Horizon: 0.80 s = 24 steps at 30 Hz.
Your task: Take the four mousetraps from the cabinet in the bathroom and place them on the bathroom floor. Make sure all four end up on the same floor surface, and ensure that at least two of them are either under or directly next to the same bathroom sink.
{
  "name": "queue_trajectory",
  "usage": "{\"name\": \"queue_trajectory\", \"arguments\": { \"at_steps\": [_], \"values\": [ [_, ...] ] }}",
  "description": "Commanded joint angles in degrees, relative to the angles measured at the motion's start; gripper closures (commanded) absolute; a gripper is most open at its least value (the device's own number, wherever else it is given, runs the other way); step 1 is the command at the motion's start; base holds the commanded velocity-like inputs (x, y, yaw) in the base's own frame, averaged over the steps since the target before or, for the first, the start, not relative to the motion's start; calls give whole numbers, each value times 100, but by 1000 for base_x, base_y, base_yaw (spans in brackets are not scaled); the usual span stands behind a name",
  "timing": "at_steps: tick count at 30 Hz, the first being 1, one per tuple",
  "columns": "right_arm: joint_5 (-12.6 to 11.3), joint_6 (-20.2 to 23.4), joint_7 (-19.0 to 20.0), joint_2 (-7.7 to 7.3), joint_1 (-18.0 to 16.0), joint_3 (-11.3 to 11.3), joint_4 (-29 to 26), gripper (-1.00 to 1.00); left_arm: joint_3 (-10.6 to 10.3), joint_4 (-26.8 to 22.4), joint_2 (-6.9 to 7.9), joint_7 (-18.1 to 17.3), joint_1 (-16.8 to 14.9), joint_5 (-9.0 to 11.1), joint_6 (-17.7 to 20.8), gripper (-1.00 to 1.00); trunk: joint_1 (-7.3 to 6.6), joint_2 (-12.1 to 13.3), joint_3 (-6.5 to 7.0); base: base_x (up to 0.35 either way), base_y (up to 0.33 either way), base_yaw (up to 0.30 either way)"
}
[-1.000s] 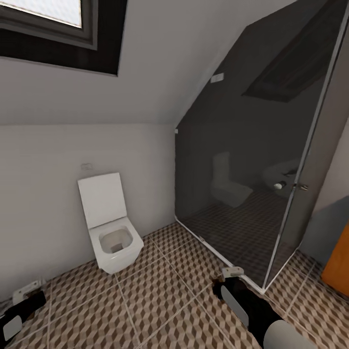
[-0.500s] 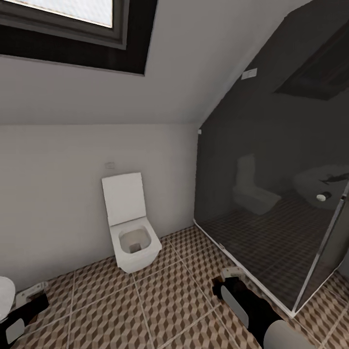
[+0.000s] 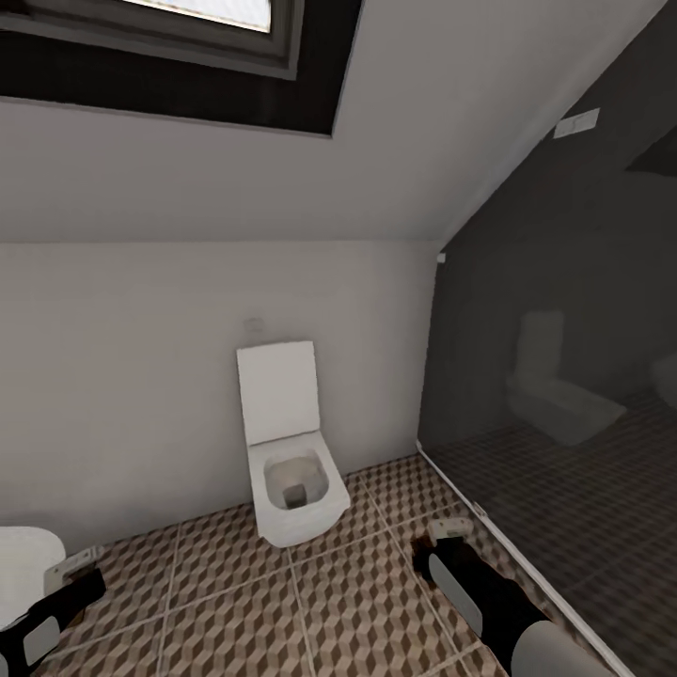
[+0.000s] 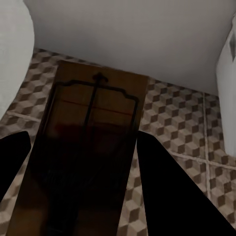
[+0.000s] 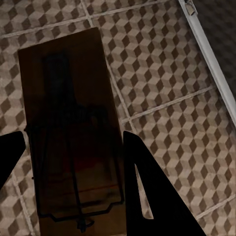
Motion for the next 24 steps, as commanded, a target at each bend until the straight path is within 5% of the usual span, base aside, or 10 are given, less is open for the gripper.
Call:
{"name": "queue_trajectory", "arguments": {
  "at_steps": [1, 12, 24],
  "values": [
    [-60, 14, -58, -11, -5, 35, -12, 100, -47, 6, -6, -28, -7, 60, -12, 100, 3, -4, -7, 322, 0, 279],
    [-68, 13, -40, -107, -5, 23, -12, 100, -45, -14, -44, -34, -7, 67, -12, 100, 3, -4, -7, 176, -9, 71],
    [-69, 13, -35, -111, -5, 31, -13, 100, -42, -31, -96, -11, -7, 39, -10, 100, 3, -4, -7, 221, -157, 1]
  ]
}}
